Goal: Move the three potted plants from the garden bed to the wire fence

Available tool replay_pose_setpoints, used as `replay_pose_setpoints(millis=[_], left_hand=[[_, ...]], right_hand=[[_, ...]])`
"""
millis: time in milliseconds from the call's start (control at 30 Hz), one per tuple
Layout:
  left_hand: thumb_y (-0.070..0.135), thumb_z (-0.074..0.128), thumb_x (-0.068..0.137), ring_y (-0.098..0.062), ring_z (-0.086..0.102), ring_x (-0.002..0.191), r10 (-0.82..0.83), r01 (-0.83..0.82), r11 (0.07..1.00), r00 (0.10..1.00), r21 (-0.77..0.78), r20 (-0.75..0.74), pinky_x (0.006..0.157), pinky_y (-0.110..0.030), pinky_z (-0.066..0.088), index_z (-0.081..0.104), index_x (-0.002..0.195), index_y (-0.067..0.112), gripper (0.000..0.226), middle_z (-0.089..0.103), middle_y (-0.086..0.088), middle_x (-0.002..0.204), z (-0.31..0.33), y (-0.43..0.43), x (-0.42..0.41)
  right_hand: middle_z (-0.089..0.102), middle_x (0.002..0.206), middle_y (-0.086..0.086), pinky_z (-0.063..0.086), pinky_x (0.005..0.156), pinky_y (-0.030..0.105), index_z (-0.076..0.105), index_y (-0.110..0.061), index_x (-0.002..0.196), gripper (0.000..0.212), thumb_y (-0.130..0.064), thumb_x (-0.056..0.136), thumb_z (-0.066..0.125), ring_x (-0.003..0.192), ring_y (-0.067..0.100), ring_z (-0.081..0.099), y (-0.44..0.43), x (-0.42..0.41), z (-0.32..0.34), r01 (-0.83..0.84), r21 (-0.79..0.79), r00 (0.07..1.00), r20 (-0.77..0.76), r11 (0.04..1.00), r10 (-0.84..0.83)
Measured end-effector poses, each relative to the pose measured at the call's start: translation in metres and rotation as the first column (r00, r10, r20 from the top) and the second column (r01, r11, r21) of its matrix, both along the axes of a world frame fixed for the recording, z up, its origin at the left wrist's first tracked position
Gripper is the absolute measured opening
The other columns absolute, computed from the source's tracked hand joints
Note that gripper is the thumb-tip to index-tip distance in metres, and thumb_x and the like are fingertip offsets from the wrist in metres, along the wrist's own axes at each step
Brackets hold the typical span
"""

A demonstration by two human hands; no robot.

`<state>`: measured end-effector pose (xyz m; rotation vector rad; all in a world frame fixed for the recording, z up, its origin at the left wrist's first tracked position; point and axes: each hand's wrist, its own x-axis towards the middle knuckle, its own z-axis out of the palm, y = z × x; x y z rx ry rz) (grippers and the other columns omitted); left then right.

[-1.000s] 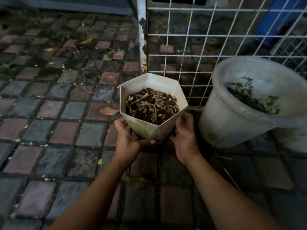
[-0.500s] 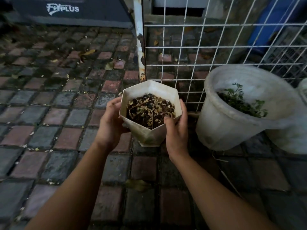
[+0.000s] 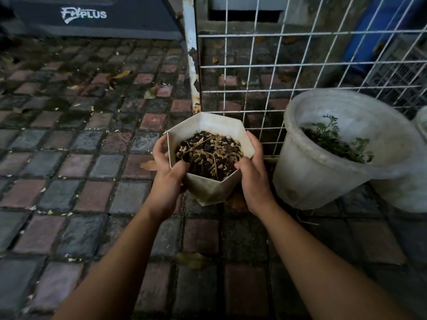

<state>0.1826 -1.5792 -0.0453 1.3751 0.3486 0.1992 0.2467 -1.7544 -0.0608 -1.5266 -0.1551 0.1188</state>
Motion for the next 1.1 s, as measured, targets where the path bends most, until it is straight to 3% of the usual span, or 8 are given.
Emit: replay_pose_setpoints(millis=[167, 300, 433, 600, 700, 800, 967, 1100], left_hand=[[0.039, 0.070, 0.076, -0.034, 0.046, 0.145, 0.005, 0.000, 0.988, 0.999, 0.153, -0.032, 0.114, -0.066, 0.043, 0.006, 0.154, 0.065, 0.104, 0.034, -0.001, 0.164, -0.002, -0.007, -0.007], [0.063, 0.081, 0.060, -0.033, 0.037, 0.148, 0.016, -0.004, 0.974, 0.999, 0.225, -0.051, 0.113, -0.066, 0.044, 0.012, 0.147, 0.061, 0.110, 0.023, 0.001, 0.163, 0.000, -0.013, -0.004], [0.056, 0.085, 0.058, -0.032, 0.040, 0.148, -0.014, 0.018, 0.989, 1.000, 0.147, -0.025, 0.110, -0.069, 0.047, 0.017, 0.138, 0.054, 0.105, 0.023, -0.003, 0.161, -0.005, -0.012, -0.004], [0.045, 0.087, 0.066, -0.033, 0.060, 0.133, -0.032, 0.029, 0.995, 0.999, 0.099, 0.027, 0.098, -0.066, 0.057, 0.027, 0.121, 0.055, 0.082, 0.048, -0.007, 0.145, -0.006, -0.011, -0.002], [0.043, 0.089, 0.069, -0.032, 0.063, 0.131, -0.005, -0.001, 0.995, 0.998, 0.104, 0.058, 0.098, -0.065, 0.058, 0.028, 0.117, 0.055, 0.079, 0.050, -0.008, 0.144, -0.006, -0.013, -0.001], [0.047, 0.085, 0.072, -0.035, 0.060, 0.134, 0.022, -0.035, 0.982, 0.997, 0.186, 0.074, 0.102, -0.067, 0.054, 0.021, 0.124, 0.046, 0.082, 0.046, -0.016, 0.148, -0.005, -0.016, 0.002], [0.050, 0.083, 0.071, -0.034, 0.057, 0.136, -0.029, 0.015, 0.976, 0.998, 0.215, 0.061, 0.104, -0.066, 0.053, 0.015, 0.131, 0.042, 0.091, 0.043, -0.015, 0.151, -0.007, -0.018, 0.000], [0.048, 0.084, 0.070, -0.033, 0.057, 0.137, -0.051, 0.035, 0.981, 0.996, 0.192, 0.075, 0.103, -0.065, 0.055, 0.017, 0.131, 0.043, 0.091, 0.045, -0.012, 0.151, -0.009, -0.022, -0.008]], right_hand=[[0.055, 0.126, -0.018, 0.050, 0.081, 0.014, 0.043, -0.040, 0.143, 0.066, -0.020, 0.080, 0.043, 0.101, -0.010, 0.059, -0.005, 0.024, 0.011, -0.102, -0.078, 0.994, -0.046, 0.992, 0.099], [0.059, 0.123, -0.008, 0.051, 0.071, 0.013, 0.045, -0.028, 0.147, 0.067, -0.024, 0.081, 0.039, 0.097, -0.003, 0.061, -0.004, 0.040, 0.015, -0.060, -0.108, 0.997, -0.046, 0.992, 0.055], [0.059, 0.131, 0.010, 0.055, 0.085, 0.037, 0.048, -0.024, 0.144, 0.060, -0.027, 0.085, 0.037, 0.115, 0.024, 0.061, -0.004, 0.045, 0.020, -0.001, -0.061, 0.997, -0.072, 0.998, -0.004], [0.060, 0.134, -0.003, 0.050, 0.090, 0.029, 0.047, -0.024, 0.146, 0.059, -0.026, 0.087, 0.050, 0.116, 0.008, 0.060, 0.005, 0.000, 0.018, 0.227, -0.013, 0.974, 0.031, 0.974, -0.227], [0.047, 0.154, 0.010, 0.046, 0.112, 0.043, 0.036, -0.021, 0.154, 0.073, -0.018, 0.084, 0.054, 0.139, 0.023, 0.049, 0.023, -0.032, 0.014, 0.271, -0.006, 0.958, 0.095, 0.962, -0.270], [0.046, 0.156, 0.010, 0.044, 0.115, 0.049, 0.035, -0.020, 0.156, 0.074, -0.018, 0.084, 0.051, 0.140, 0.026, 0.048, 0.026, -0.029, 0.016, 0.275, -0.019, 0.958, 0.094, 0.961, -0.272], [0.053, 0.151, 0.004, 0.050, 0.104, 0.036, 0.038, -0.026, 0.154, 0.071, -0.022, 0.083, 0.046, 0.129, 0.024, 0.057, 0.015, -0.015, 0.018, 0.234, -0.082, 0.970, 0.091, 0.969, -0.227], [0.051, 0.151, 0.003, 0.048, 0.095, 0.010, 0.039, -0.030, 0.154, 0.070, -0.022, 0.084, 0.044, 0.127, 0.017, 0.055, 0.005, -0.008, 0.019, 0.195, -0.092, 0.979, 0.074, 0.977, -0.188]])
